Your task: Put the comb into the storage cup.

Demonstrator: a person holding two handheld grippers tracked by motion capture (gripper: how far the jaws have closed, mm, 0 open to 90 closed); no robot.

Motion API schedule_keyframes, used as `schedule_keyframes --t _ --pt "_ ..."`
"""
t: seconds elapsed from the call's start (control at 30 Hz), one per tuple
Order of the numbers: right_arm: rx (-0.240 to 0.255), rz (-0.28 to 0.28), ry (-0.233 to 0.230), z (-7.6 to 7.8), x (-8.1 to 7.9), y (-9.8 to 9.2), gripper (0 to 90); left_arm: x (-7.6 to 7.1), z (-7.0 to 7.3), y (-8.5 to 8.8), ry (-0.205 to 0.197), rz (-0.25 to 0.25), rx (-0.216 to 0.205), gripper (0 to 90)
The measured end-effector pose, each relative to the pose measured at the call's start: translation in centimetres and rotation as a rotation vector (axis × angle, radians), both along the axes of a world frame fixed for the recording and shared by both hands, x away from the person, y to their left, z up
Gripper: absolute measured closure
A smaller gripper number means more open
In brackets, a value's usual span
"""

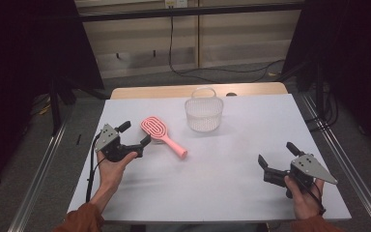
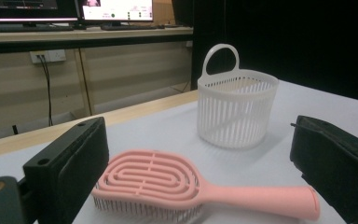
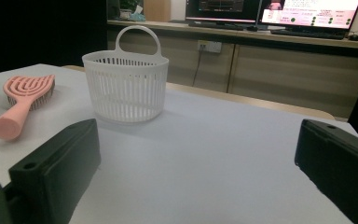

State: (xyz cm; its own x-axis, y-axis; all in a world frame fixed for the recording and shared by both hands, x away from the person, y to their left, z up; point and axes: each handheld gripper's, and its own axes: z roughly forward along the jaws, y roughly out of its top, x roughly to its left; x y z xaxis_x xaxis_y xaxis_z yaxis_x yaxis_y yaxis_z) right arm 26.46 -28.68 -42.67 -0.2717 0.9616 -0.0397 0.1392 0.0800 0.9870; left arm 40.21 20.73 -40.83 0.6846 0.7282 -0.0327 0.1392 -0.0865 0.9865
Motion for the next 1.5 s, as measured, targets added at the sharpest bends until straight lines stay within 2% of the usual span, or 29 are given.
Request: schedule_keyframes --t 0.33,0.37,0.43,0.47,0.5,0.53,0.63,0.67,0.8,0.93,0.97,1.03,1.13,1.2,1.33,1.43,1.5 --pt "0.001 0.004 0.003 0.0 -0.1 0.0 0.0 2.0 0.3 -0.3 -0.012 0.004 0.022 4.4" --pt "0.000 0.005 0.003 0.0 -0.1 0.0 0.0 2.1 0.5 -0.3 -0.013 0.007 0.016 4.4" --pt "0.000 0.004 0.002 0.0 -0.1 0.0 0.0 2.5 0.9 -0.4 -0.002 0.003 -0.024 4.9" --pt "0.002 0.003 0.002 0.0 -0.1 0.0 0.0 2.7 1.1 -0.4 -0.002 0.008 -0.020 5.1" --pt "0.002 0.003 0.002 0.0 -0.1 0.0 0.0 3.0 1.4 -0.5 -0.017 0.019 0.009 5.1" --pt "0.003 0.004 0.001 0.0 -0.1 0.0 0.0 3.2 1.6 -0.5 -0.028 0.028 0.018 6.0" --pt "0.002 0.003 0.003 0.0 0.0 0.0 0.0 4.2 2.1 -0.5 -0.016 0.034 -0.011 6.0" --pt "0.002 0.003 0.003 0.0 0.0 0.0 0.0 4.5 2.2 -0.5 -0.026 0.037 0.001 6.0" --pt "0.000 0.004 0.002 0.0 -0.1 0.0 0.0 5.5 2.0 -1.0 -0.027 0.035 -0.011 6.5" --pt "0.005 -0.001 0.002 0.0 -0.1 0.0 0.0 5.4 1.0 -1.7 -0.018 0.024 -0.028 8.6" --pt "0.006 -0.001 0.004 0.0 -0.1 0.0 0.0 5.6 0.8 -1.9 -0.011 0.018 0.006 10.5" --pt "0.005 0.001 0.000 0.0 -0.1 0.0 0.0 5.7 0.7 -1.8 -0.011 0.025 -0.028 13.4" --pt "0.006 0.004 -0.002 0.0 -0.2 0.0 0.0 5.9 0.6 -1.5 -0.021 0.046 -0.002 16.7" --pt "0.005 0.007 0.001 0.0 -0.2 0.0 0.0 6.1 0.4 -1.3 -0.008 0.035 -0.017 19.3" --pt "0.002 0.007 0.000 0.0 -0.3 0.0 0.0 6.4 0.1 -1.3 -0.013 0.042 -0.016 22.8" --pt "0.003 0.006 0.000 0.0 -0.3 0.0 0.0 6.4 0.0 -1.5 -0.012 0.045 -0.021 28.7" --pt "0.002 0.012 0.004 0.0 -0.3 0.0 0.0 6.4 0.0 -1.5 -0.008 0.032 -0.025 39.7"
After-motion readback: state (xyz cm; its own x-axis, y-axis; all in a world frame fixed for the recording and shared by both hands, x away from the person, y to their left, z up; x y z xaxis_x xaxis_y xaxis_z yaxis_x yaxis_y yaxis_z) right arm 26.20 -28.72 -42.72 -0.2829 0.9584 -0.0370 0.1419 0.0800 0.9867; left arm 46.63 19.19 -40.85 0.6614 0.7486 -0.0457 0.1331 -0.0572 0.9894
